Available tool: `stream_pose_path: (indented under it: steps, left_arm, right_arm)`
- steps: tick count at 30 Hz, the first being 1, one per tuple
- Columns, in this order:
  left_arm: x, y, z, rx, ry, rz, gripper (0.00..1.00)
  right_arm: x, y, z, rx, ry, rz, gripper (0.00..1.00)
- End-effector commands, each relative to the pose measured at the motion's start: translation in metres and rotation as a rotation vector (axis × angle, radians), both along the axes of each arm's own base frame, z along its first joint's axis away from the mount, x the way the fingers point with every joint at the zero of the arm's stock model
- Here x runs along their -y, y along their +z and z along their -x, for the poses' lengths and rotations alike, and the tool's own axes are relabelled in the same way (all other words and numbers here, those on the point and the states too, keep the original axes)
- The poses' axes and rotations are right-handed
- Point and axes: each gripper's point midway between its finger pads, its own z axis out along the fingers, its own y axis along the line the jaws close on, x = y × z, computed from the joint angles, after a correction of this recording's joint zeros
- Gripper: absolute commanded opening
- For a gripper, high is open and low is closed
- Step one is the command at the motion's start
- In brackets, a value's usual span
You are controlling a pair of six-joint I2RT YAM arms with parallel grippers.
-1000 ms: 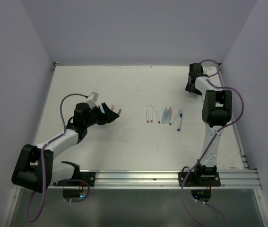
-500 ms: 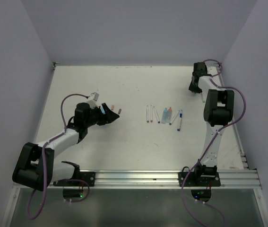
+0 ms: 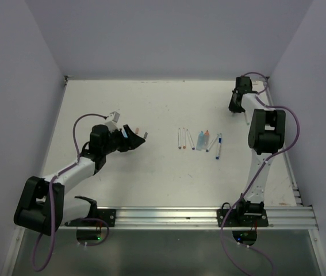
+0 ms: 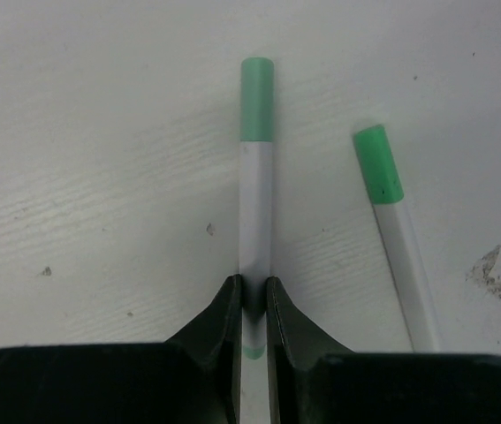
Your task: Open the pen caps
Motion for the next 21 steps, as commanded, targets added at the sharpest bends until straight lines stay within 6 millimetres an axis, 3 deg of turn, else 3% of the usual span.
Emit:
stream_pose_path:
  steps: [1,6,7,9,10,12,13,14,16,17,18,21]
  left_arm:
    - [0.006,0.029,-0.006,0.066,-0.029,0.016,0.73]
    - [0.011,0.045,-0.015,0.068,-0.04,0.026,0.73]
    - [0.012,0.045,-0.015,0.058,-0.043,0.028,0.74]
    - [0.014,0.048,-0.016,0.054,-0.049,0.04,0.74]
    - [0.016,0.051,-0.018,0.058,-0.053,0.048,0.75]
    - [0.019,0.055,-0.018,0.052,-0.059,0.074,0.75]
    - [0.02,0.057,-0.02,0.055,-0.059,0.086,0.76]
    - [0.023,0.06,-0.019,0.055,-0.071,0.103,0.76]
    - [0.028,0.063,-0.021,0.047,-0.073,0.153,0.76]
    - [0.031,0.062,-0.018,0.034,-0.091,0.177,0.76]
    - [0.035,0.063,-0.021,0.023,-0.091,0.216,0.76]
    - [0.044,0.061,-0.018,-0.023,-0.121,0.292,0.76]
  right_arm:
    - [-0.027,0.036,0.006,0.055,0.083,-0.011,0.0]
    - [-0.097,0.077,0.028,0.094,0.198,-0.006,0.0]
    - [-0.121,0.081,0.035,0.094,0.241,0.005,0.0]
    - [-0.139,0.086,0.052,0.079,0.273,0.005,0.0]
    - [-0.16,0.101,0.062,0.107,0.314,-0.016,0.0]
    - [-0.186,0.1,0.085,0.097,0.38,-0.093,0.0]
    - [-0.204,0.114,0.097,0.124,0.424,-0.119,0.0]
    - [-0.212,0.105,0.112,0.099,0.452,-0.136,0.0]
    - [-0.244,0.109,0.134,0.103,0.563,-0.196,0.0]
    - [-0.247,0.109,0.147,0.104,0.585,-0.199,0.0]
    - [-0.27,0.113,0.162,0.113,0.663,-0.253,0.0]
    - [-0.293,0.114,0.191,0.119,0.757,-0.305,0.0]
